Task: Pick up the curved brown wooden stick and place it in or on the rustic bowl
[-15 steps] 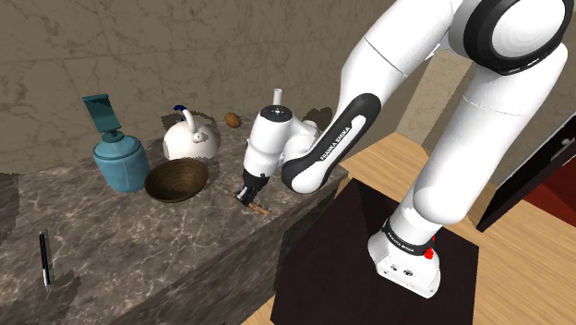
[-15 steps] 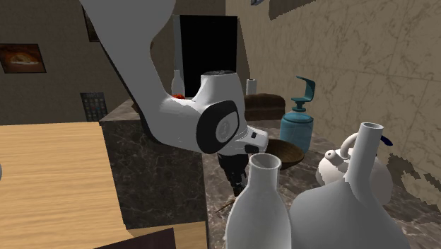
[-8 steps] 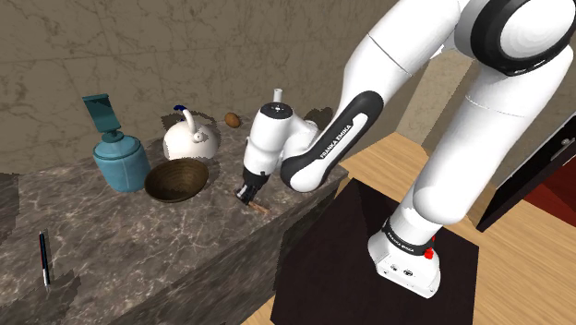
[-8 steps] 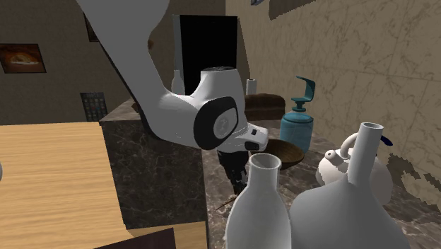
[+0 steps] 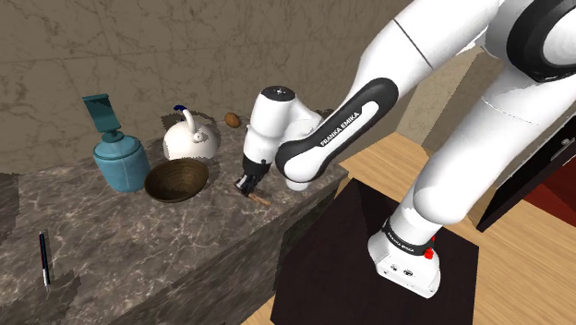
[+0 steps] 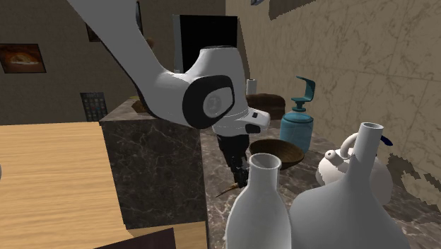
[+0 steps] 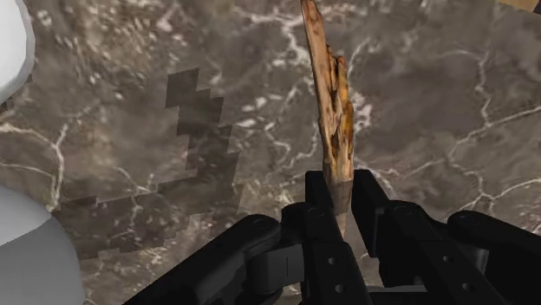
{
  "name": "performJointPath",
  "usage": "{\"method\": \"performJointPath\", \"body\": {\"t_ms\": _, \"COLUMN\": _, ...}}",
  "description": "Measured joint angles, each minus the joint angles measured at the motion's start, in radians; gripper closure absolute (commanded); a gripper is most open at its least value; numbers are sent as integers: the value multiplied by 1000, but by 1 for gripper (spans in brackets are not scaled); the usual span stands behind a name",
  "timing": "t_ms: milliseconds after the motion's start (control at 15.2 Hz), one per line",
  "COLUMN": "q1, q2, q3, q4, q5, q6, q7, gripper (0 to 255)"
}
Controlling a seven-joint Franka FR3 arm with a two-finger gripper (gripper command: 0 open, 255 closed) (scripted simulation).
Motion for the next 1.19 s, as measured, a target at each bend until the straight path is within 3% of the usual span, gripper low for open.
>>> {"method": "performJointPath", "body": {"t_ms": 462, "q1": 25, "q2": -99, "q3": -18, "q4": 24, "q5": 97, "q6": -113, "q7": -75, "gripper": 255}}
{"method": "performJointPath", "body": {"t_ms": 1188, "q1": 49, "q2": -218, "q3": -52, "q4": 86, "q5": 159, "q6": -287, "q7": -127, "gripper": 255}}
